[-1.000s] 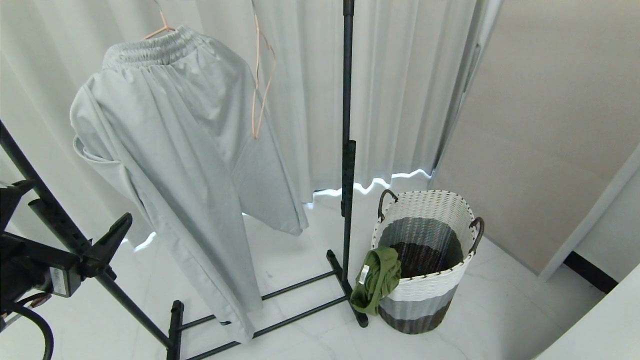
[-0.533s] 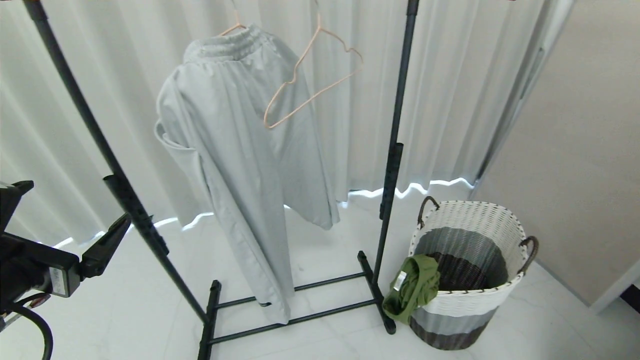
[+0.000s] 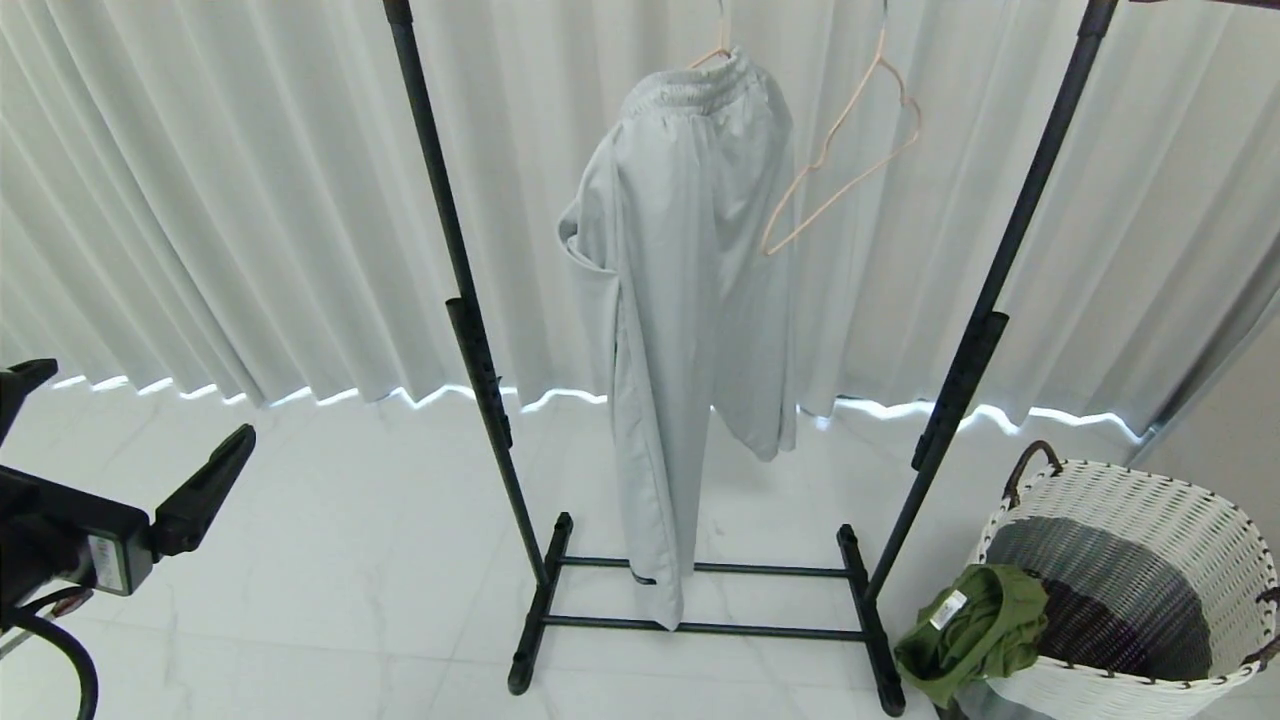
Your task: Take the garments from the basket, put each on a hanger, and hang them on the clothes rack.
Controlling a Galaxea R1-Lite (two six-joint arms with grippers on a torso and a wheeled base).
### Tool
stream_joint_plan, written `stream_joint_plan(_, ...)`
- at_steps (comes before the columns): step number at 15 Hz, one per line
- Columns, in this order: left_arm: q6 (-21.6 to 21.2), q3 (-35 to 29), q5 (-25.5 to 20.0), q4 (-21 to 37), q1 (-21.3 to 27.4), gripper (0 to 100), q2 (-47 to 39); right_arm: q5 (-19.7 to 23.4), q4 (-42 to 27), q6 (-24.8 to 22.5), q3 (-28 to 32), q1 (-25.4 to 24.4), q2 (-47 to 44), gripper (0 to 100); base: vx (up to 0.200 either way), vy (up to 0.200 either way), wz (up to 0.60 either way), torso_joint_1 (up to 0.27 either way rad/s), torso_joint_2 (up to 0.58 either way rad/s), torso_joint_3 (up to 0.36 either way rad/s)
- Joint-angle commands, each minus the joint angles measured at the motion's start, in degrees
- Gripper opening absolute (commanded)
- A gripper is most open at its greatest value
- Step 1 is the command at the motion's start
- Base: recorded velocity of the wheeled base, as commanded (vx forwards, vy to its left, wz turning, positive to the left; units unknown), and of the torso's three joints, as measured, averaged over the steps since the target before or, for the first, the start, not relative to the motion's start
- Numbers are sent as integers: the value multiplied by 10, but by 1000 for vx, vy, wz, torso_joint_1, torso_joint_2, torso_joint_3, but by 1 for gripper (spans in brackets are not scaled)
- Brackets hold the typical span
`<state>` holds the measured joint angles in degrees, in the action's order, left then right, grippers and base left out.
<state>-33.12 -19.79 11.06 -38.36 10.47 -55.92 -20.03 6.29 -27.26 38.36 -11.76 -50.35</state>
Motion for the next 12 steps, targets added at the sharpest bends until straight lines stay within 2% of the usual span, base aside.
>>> stream_joint_plan(1,0,0,0,0,0,100,-2,0,0,0,0,0,1,100,0,0,0,0,0,0)
stream_joint_plan(6,0,0,0,0,0,100,-2,0,0,-2,1,0,1,100,0,0,0,-12,40,27)
stream_joint_plan(12,-5,-1,0,0,0,100,-2,0,-1,-1,-1,0,2,100,0,0,0,-121,396,270)
